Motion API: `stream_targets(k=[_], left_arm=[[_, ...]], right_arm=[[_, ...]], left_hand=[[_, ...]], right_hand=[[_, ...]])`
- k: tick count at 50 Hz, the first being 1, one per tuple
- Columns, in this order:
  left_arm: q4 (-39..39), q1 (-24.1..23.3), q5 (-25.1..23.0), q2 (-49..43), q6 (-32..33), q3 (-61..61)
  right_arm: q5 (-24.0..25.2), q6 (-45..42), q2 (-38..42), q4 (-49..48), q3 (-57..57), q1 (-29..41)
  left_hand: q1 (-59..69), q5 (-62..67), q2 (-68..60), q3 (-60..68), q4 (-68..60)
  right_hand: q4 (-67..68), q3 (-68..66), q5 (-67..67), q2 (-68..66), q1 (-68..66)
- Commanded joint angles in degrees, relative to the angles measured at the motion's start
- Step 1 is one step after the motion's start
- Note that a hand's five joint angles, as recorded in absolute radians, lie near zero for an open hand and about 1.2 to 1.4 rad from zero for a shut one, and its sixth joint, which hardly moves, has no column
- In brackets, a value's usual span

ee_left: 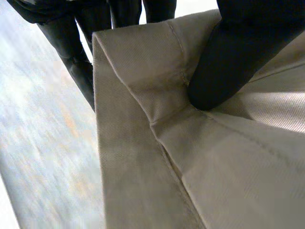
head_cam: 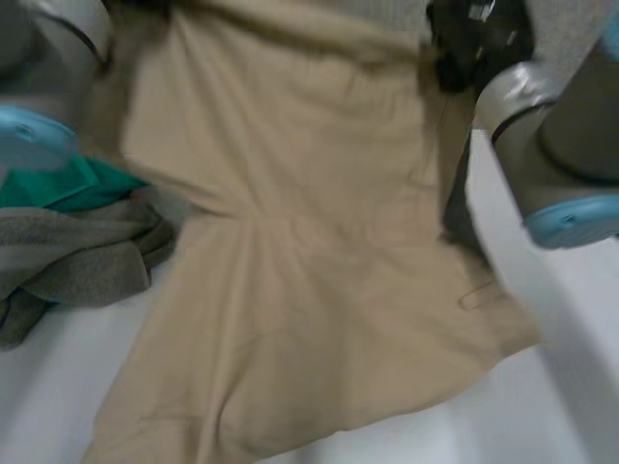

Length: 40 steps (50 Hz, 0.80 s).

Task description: Fold the laundry.

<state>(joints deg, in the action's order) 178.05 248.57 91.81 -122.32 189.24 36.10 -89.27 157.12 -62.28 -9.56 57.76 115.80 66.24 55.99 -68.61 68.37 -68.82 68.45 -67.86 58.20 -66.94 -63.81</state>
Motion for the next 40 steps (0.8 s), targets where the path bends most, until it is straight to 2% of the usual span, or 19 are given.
stream_targets(k=[1, 7, 8, 9, 10, 13, 16, 20, 23, 28, 29, 33, 40], left_arm=[[5.2, -0.1, -2.7, -16.3, 1.0, -3.0], [6.3, -0.6, -4.8, -30.2, 3.2, -14.5], [6.1, -0.7, -5.2, -31.6, 3.6, -16.5], [5.6, -0.9, -5.4, -32.9, 3.9, -18.7], [3.3, -1.1, -5.2, -35.2, 4.8, -22.8], [-3.1, -1.1, -3.1, -36.9, 7.0, -28.7], [-11.0, -1.0, 1.9, -37.1, 8.9, -34.4], [-16.6, -1.5, 6.5, -33.3, 9.4, -35.6], [-18.5, -2.2, 8.6, -28.2, 9.6, -31.5], [-20.6, -2.9, 8.6, -16.9, 9.2, -16.3], [-20.2, -3.3, 7.7, -12.5, 9.5, -9.9], [-17.8, -4.1, 3.7, -2.2, 10.0, 6.5], [-14.9, -5.0, -0.8, 11.8, 11.9, 30.2]], right_arm=[[-1.5, -0.4, 13.1, -8.0, 0.0, -0.2], [-4.2, -3.0, 25.1, -22.2, -4.6, -0.2], [-4.2, -3.6, 26.5, -23.6, -5.5, -0.2], [-4.3, -4.3, 27.9, -24.8, -6.7, -0.1], [-4.6, -6.1, 30.6, -26.2, -9.1, 0.0], [-5.6, -9.5, 33.6, -25.7, -13.3, 0.0], [-8.9, -11.1, 32.9, -21.3, -16.3, -0.9], [-9.3, -7.4, 26.7, -14.1, -15.8, -2.1], [-6.0, -3.8, 19.7, -6.9, -13.3, -2.9], [2.9, -2.3, 10.4, 5.6, -8.0, -4.2], [5.7, -2.7, 7.4, 9.7, -5.7, -4.6], [11.7, -4.4, 1.1, 18.1, 1.4, -6.2], [18.9, -9.5, -5.8, 26.9, 14.8, -8.7]], left_hand=[[13.8, 14.0, -11.4, 11.6, -11.2], [12.0, 12.2, -9.6, 9.8, -9.4], [-2.1, -1.8, 4.4, -4.2, 4.6], [-20.3, -20.1, 22.7, -22.5, 22.9], [-56.2, -56.0, 58.6, -58.4, 58.8], [-56.2, -56.0, 58.6, -58.4, 58.8], [-56.2, -56.0, 58.6, -58.4, 58.8], [-56.2, -56.0, 58.6, -58.4, 58.8], [-56.2, -56.0, 58.6, -58.4, 58.8], [-56.2, -56.0, 58.6, -58.4, 58.8], [-56.2, -56.0, 58.6, -58.4, 58.8], [-56.2, -56.0, 58.6, -58.4, 58.8], [-56.2, -56.0, 58.6, -58.4, 58.8]], right_hand=[[11.6, -12.1, 11.8, -13.1, -16.2], [11.6, -12.1, 11.8, -13.1, -16.2], [7.7, -8.3, 7.9, -9.2, -12.3], [-14.7, 14.1, -14.4, 13.1, 10.0], [-58.4, 57.9, -58.2, 56.9, 53.8], [-58.4, 57.9, -58.2, 56.9, 53.8], [-58.4, 57.9, -58.2, 56.9, 53.8], [-58.4, 57.9, -58.2, 56.9, 53.8], [-58.4, 57.9, -58.2, 56.9, 53.8], [-58.4, 57.9, -58.2, 56.9, 53.8], [-58.4, 57.9, -58.2, 56.9, 53.8], [-58.4, 57.9, -58.2, 56.9, 53.8], [-58.4, 57.9, -58.2, 56.9, 53.8]])
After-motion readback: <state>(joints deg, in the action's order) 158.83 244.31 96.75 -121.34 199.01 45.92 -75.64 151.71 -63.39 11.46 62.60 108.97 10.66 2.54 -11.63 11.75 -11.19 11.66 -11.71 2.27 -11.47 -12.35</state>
